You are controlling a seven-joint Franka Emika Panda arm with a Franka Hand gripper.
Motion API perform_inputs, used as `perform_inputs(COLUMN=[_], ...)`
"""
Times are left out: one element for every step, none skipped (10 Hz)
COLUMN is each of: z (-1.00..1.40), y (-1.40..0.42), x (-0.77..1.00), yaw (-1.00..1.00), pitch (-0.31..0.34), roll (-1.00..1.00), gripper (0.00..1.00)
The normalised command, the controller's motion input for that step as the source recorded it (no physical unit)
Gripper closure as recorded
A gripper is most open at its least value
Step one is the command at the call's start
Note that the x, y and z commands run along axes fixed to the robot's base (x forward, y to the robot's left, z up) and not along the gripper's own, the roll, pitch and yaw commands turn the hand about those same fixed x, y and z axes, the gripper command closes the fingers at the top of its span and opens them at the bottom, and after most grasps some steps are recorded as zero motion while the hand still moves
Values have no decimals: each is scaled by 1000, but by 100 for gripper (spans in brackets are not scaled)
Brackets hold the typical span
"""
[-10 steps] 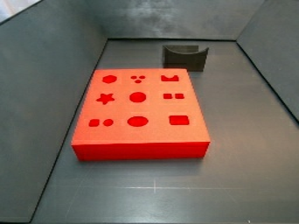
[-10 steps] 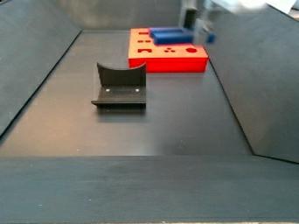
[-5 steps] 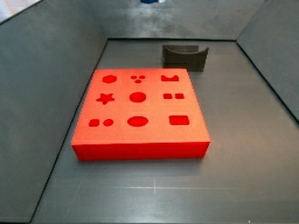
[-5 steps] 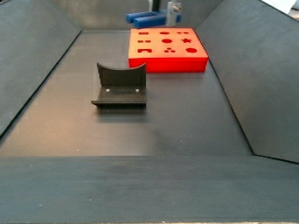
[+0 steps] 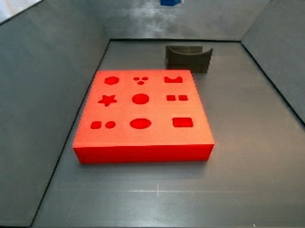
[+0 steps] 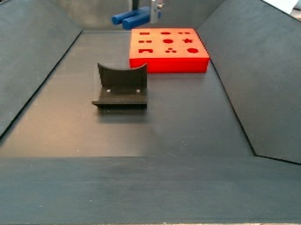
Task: Pick up the square-circle object. Move up. Place the square-circle object on the fixture. Regrasp the square-circle object. Move to above the board. Insert the square-circle object.
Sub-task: Place the square-circle object on the fixture.
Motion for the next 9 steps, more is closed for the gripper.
perform_inputs(z=[-5,-158,-141,-113,-66,-27,-20,-20,-14], y=[-25,222,209,183,111,72,54,50,48], x=[226,740,593,536,445,320,209,156,77], yaw=[1000,882,700,650,593,534,461,424,340], pitch=[101,132,140,150,177,224,268,288,321], roll=[73,-1000,-1000,-1000,-1000,-1000,-1000,-1000,-1000], gripper=[100,100,100,100,100,100,100,100,100])
